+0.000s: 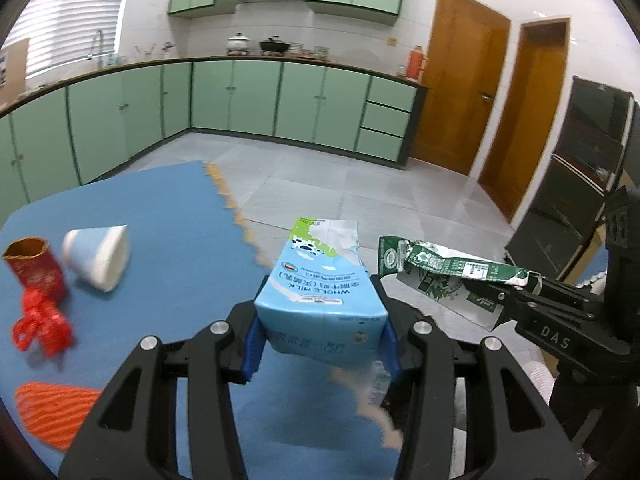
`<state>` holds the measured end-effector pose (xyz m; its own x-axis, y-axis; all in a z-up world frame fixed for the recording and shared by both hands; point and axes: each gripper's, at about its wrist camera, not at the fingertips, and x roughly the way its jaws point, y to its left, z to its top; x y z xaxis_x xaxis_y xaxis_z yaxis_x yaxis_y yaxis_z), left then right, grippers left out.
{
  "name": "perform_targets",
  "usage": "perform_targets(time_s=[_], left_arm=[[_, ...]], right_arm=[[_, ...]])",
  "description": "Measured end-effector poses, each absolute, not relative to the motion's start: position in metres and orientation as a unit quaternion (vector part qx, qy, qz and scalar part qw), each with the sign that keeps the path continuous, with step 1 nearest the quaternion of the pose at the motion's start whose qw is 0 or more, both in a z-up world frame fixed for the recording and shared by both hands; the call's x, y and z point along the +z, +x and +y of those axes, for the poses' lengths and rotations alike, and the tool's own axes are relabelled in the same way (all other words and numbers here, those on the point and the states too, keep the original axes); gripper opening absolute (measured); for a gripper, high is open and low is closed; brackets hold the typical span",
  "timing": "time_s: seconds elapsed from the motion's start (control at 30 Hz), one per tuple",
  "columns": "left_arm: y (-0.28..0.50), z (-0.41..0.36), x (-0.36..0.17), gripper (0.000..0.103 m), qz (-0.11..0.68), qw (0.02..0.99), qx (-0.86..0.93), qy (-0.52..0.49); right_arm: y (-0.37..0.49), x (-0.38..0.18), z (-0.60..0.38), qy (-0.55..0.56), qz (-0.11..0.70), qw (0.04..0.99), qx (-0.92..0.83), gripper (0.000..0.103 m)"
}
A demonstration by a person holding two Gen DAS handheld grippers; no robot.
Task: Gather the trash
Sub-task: 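Carry both milk cartons over the black bin and release them, then move both tools back over the remaining trash on the table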
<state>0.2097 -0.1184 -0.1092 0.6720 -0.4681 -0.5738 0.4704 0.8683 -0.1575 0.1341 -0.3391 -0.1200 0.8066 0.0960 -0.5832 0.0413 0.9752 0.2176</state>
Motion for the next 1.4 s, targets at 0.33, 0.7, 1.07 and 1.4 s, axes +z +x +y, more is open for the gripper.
perform_targets(time_s=[0.33,0.7,1.07,1.4], left_arm=[[0.232,-0.182,-0.136,0.045,0.337,0.897,-0.284,0.022],[0.257,-0.205,-0.156,0.058,0.372,0.879,-0.296,0.025],[0.251,-0.182,-0.143,0.058,0.363,0.887,-0.284,0.008],[0.227,-0.112,-0.112,0.062,0.321,0.917,-0.235,-0.006]], right_arm=[[0.152,-0.149,-0.387,0.128,0.353,0.926,-0.034,0.018],[0.165,-0.180,-0.410,0.145,0.399,0.903,-0.062,0.057],[0.161,-0.165,-0.399,0.136,0.389,0.909,-0.061,0.058],[0.155,-0.119,-0.348,0.132,0.330,0.935,-0.004,0.067]])
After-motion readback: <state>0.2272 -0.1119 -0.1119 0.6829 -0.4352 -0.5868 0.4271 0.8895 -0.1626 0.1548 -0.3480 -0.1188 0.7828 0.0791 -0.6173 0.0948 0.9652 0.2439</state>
